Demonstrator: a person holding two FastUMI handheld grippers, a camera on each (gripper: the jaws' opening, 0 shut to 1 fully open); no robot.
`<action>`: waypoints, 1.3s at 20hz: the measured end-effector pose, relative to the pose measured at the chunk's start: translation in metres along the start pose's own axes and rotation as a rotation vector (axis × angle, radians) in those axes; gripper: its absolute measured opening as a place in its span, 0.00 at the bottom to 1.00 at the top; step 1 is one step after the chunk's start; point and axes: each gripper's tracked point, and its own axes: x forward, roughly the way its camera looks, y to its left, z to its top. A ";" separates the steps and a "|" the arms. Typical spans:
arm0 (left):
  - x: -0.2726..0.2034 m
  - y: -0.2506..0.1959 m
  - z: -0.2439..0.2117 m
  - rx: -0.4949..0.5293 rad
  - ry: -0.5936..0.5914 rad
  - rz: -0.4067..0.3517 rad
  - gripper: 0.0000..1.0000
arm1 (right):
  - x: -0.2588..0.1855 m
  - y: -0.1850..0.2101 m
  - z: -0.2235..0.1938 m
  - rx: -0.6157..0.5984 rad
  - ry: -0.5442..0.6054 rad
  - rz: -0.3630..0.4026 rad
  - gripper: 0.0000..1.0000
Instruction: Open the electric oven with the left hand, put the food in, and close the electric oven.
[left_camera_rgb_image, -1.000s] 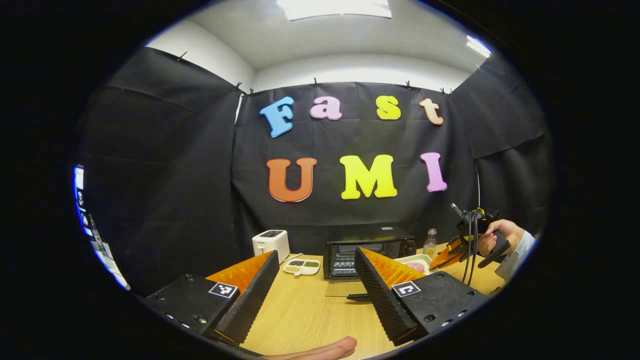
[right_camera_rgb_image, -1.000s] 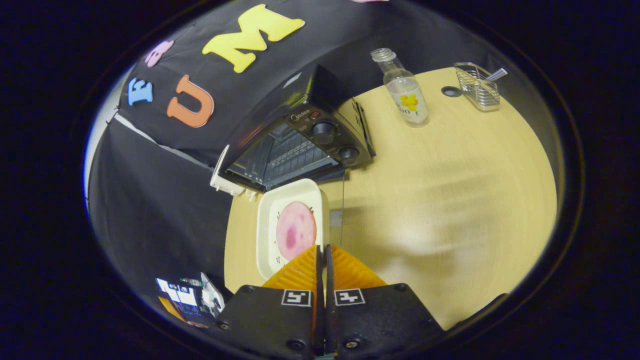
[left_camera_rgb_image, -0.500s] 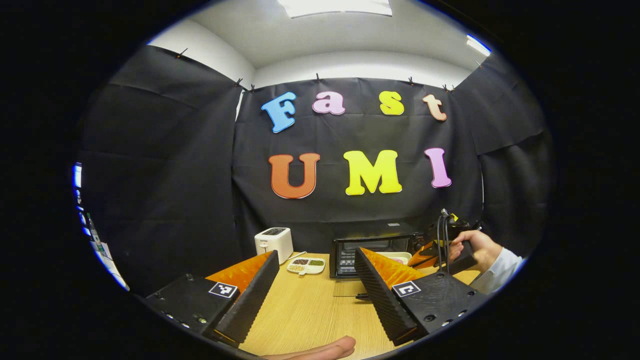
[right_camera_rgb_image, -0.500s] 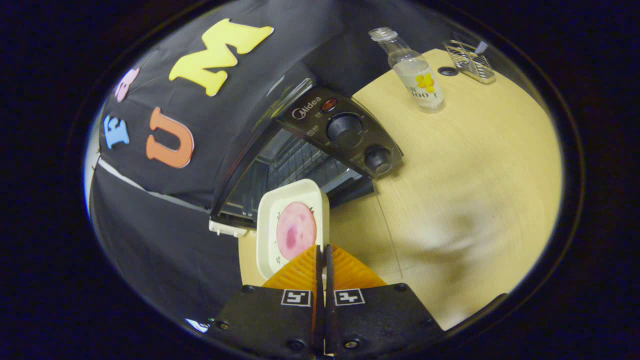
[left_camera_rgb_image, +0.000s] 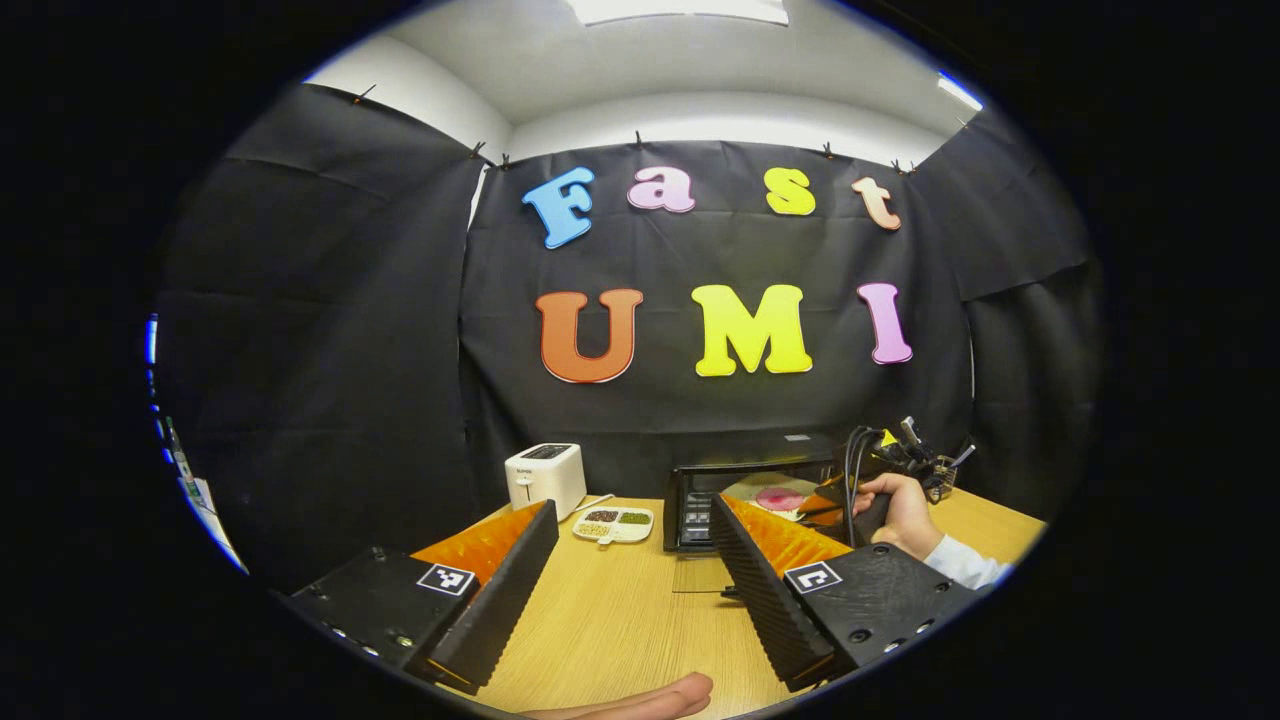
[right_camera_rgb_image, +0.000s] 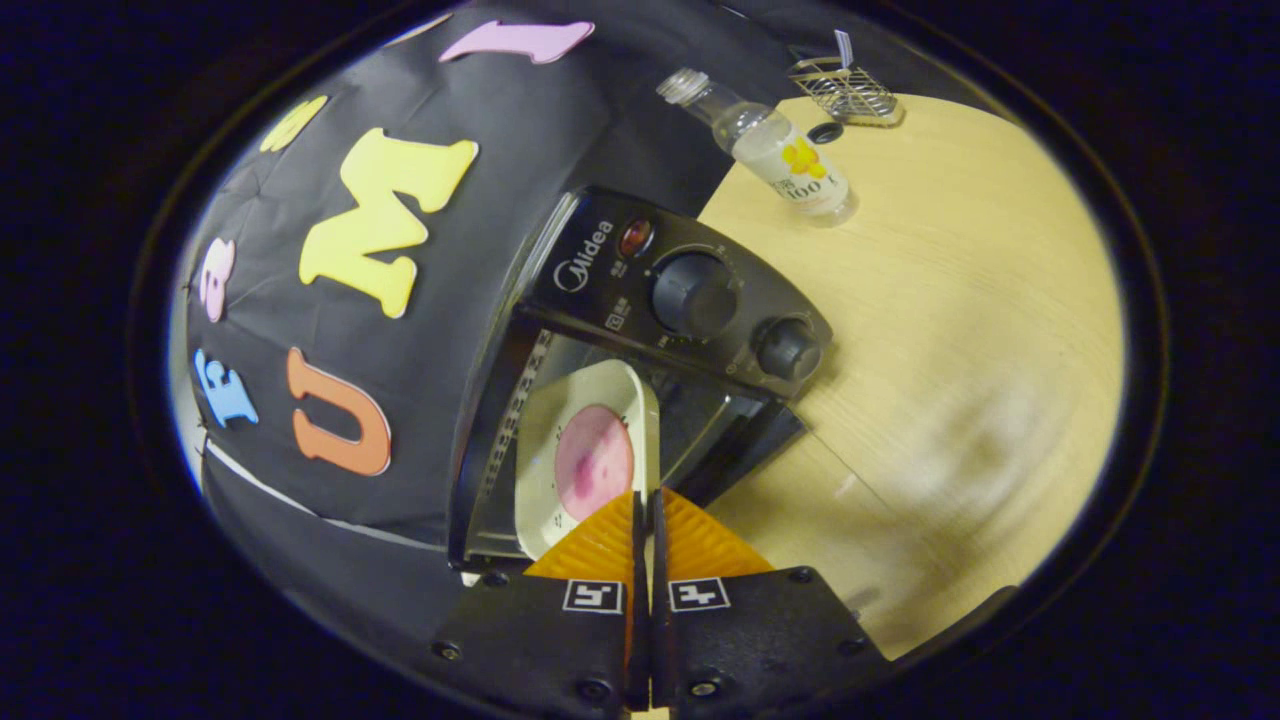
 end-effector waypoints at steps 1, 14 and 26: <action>0.002 0.001 -0.001 0.002 0.001 0.003 0.96 | 0.008 0.004 0.003 -0.001 -0.022 0.005 0.00; 0.030 -0.010 -0.038 0.002 0.072 -0.003 0.96 | 0.083 0.018 -0.004 -0.015 -0.068 0.057 0.07; 0.019 -0.003 -0.041 -0.037 0.097 -0.024 0.96 | 0.022 0.016 -0.010 -0.103 -0.089 0.104 0.36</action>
